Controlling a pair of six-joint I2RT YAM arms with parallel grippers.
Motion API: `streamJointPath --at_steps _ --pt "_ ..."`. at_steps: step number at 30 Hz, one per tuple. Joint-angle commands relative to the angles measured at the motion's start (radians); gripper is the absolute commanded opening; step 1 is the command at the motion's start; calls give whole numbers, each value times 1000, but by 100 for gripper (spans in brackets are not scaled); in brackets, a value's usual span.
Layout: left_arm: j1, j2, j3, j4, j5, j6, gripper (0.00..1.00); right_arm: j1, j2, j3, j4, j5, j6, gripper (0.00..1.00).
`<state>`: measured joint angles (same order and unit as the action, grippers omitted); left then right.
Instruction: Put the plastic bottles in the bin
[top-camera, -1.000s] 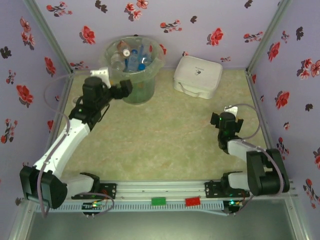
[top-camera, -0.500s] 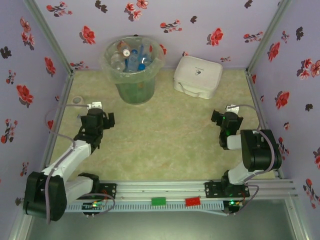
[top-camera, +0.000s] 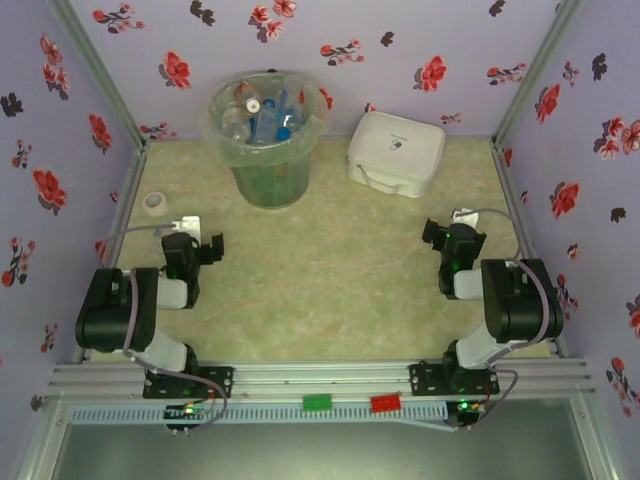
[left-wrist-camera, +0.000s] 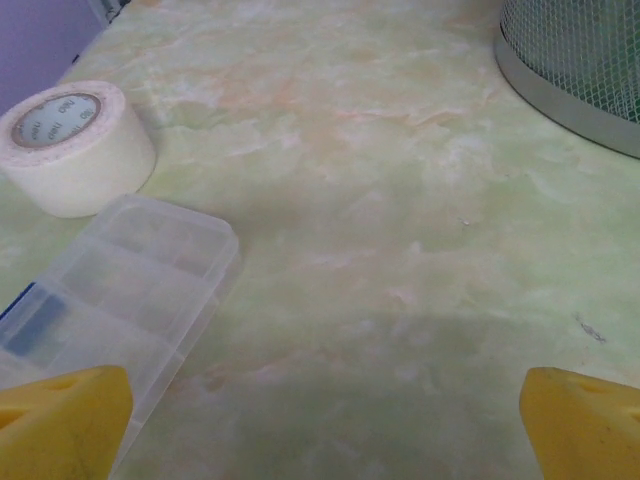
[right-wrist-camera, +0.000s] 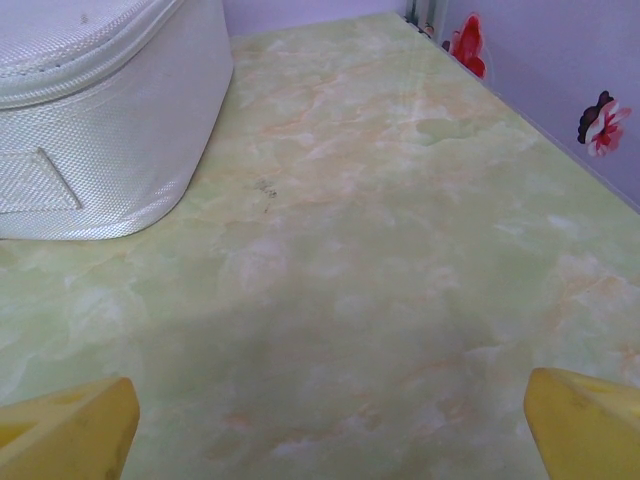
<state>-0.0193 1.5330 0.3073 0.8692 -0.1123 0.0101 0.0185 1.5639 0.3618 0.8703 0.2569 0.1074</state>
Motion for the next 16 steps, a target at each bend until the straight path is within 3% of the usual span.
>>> streamJointPath --at_steps 1,16 --pt "32 17 2 193 97 -11 100 3 -3 17 30 -9 -2 99" --pt "8 9 -21 199 55 8 100 3 -5 17 28 -11 -2 100"
